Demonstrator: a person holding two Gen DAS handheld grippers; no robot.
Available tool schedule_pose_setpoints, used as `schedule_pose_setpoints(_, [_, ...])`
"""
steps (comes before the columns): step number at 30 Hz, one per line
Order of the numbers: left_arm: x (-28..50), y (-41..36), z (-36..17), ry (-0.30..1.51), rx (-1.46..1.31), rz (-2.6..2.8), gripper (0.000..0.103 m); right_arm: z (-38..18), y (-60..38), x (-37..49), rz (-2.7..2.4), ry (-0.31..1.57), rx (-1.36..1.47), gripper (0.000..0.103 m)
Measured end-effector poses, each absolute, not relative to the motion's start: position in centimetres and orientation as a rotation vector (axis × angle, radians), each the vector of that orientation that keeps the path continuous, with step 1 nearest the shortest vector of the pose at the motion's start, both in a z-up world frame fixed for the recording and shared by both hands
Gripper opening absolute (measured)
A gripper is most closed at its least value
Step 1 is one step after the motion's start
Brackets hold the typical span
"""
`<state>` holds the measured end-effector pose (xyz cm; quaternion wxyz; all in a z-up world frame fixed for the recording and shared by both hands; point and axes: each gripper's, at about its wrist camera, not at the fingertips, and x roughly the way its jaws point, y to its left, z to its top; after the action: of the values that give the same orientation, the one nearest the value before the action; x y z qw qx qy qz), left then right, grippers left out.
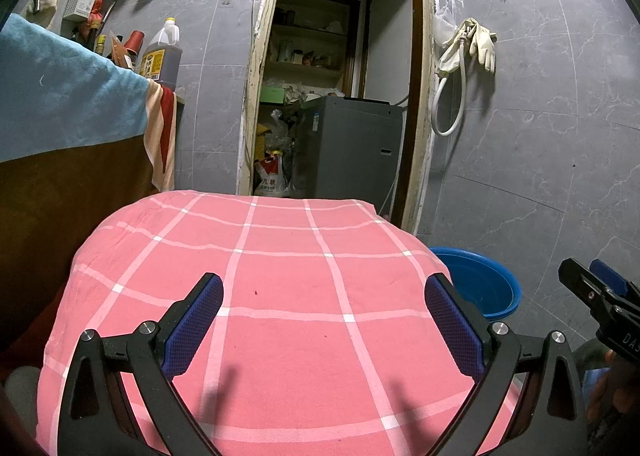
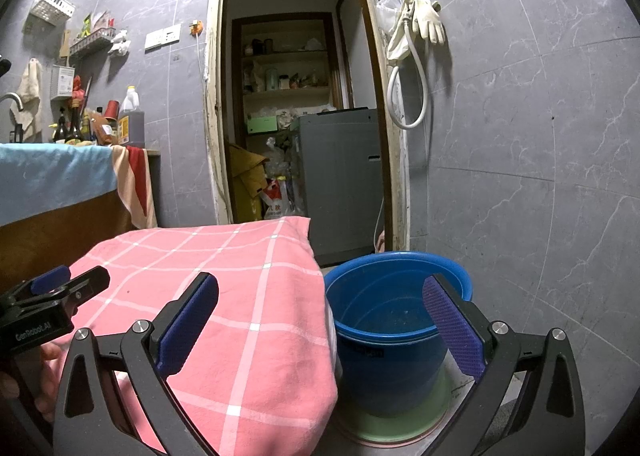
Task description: Collect trash
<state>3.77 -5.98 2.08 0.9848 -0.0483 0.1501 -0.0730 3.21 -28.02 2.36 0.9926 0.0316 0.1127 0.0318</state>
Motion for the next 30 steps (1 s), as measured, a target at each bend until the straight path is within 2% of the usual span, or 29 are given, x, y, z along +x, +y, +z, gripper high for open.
schedule_pose_setpoints(30, [3.72,-6.22,1.99,0.306,-0.094,-0.149,0.099,2.35,-27.91,3.19,0.063,0.227,0.066,0.103])
